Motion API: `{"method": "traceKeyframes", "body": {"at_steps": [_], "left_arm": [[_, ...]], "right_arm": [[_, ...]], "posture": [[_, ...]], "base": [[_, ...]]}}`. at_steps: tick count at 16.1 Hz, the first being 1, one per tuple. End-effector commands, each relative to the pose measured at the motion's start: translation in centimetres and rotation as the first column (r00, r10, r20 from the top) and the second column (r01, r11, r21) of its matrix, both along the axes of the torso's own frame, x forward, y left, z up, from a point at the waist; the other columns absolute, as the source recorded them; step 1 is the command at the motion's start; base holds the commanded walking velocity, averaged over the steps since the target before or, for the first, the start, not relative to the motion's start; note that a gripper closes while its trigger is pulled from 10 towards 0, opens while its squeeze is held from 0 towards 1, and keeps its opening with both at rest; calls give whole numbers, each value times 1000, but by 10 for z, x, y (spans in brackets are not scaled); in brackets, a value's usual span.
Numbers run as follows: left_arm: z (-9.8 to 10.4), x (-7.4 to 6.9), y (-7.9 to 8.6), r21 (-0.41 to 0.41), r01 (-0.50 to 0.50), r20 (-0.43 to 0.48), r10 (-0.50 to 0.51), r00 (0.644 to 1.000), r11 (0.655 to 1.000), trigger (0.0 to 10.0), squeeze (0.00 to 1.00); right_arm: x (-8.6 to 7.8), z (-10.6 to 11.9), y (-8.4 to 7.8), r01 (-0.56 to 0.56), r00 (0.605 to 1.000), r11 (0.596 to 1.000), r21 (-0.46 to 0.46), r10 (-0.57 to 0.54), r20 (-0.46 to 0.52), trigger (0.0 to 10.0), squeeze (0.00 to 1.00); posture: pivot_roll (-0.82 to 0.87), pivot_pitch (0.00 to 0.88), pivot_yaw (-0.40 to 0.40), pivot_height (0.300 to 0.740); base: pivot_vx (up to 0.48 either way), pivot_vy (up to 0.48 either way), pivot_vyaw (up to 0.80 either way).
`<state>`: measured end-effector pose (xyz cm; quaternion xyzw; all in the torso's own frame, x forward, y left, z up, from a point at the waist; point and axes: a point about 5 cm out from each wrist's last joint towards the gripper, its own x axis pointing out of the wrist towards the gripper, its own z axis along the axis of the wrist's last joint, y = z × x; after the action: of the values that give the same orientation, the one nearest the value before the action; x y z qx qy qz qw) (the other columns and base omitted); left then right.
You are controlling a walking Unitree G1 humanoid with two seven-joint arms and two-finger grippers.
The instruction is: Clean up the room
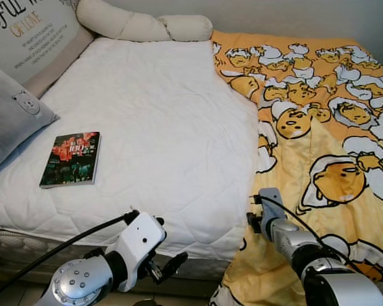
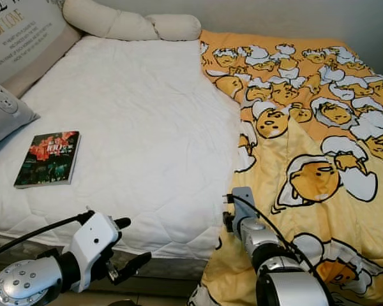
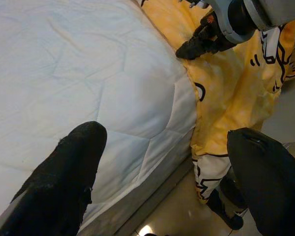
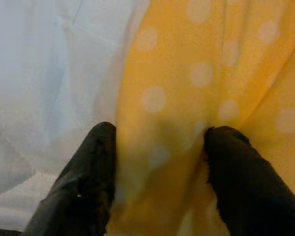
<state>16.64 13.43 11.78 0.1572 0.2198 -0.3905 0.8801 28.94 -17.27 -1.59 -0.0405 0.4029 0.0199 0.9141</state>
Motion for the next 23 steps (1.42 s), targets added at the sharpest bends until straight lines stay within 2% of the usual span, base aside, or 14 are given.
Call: {"method": "traceKeyframes", "body": {"at_steps": [1,9,13,14,17,18,19,21,22,23], "left_arm": [[3,-1,-4,-8,21,3,-21,1000,1000,10000,196],[1,-6,-6,-30,60,-36,-61,997,998,10000,200],[2,-4,-6,-32,67,-34,-68,997,997,10000,200],[1,-3,-8,-34,72,-33,-73,997,997,10000,200],[1,-4,-7,-35,72,-33,-74,997,997,10000,200],[1,-4,-6,-33,77,-35,-78,996,996,10000,196],[1,-4,-6,-33,77,-35,-78,996,997,10000,204],[1,-4,-6,-33,77,-36,-79,996,996,10000,200],[1,-4,-7,-38,80,-36,-81,996,996,10000,200],[1,-4,-8,-43,85,-38,-87,996,995,10000,204]], "right_arm": [[3,3,-2,-12,1000,1000,-4,12,6,0,0],[0,1,-4,-13,1000,999,33,12,12,0,0],[1,2,-7,-16,999,999,46,14,31,0,0],[1,2,-7,-27,998,995,93,22,53,0,0],[-7,-2,1,-164,986,968,192,152,74,0,0],[-18,-6,8,-278,960,910,308,264,89,0,0],[-25,-7,12,-354,935,869,346,340,100,0,0],[-52,-14,18,-541,828,731,417,550,111,0,0],[-78,-20,21,-640,723,613,464,684,93,0,0],[-109,-24,18,-713,596,494,498,801,58,0,0]], "posture": [[118,46,-27,740],[107,30,-14,740],[103,25,-8,740],[102,20,-7,740],[103,14,-3,740],[99,16,-3,740],[98,18,-3,740],[96,16,-2,740],[95,12,-2,740],[93,12,-1,740]], "base": [[0,0,0],[0,0,0],[0,0,0],[0,0,0],[0,0,0],[0,0,0],[0,0,0],[0,0,0],[0,0,0],[0,0,0]]}}
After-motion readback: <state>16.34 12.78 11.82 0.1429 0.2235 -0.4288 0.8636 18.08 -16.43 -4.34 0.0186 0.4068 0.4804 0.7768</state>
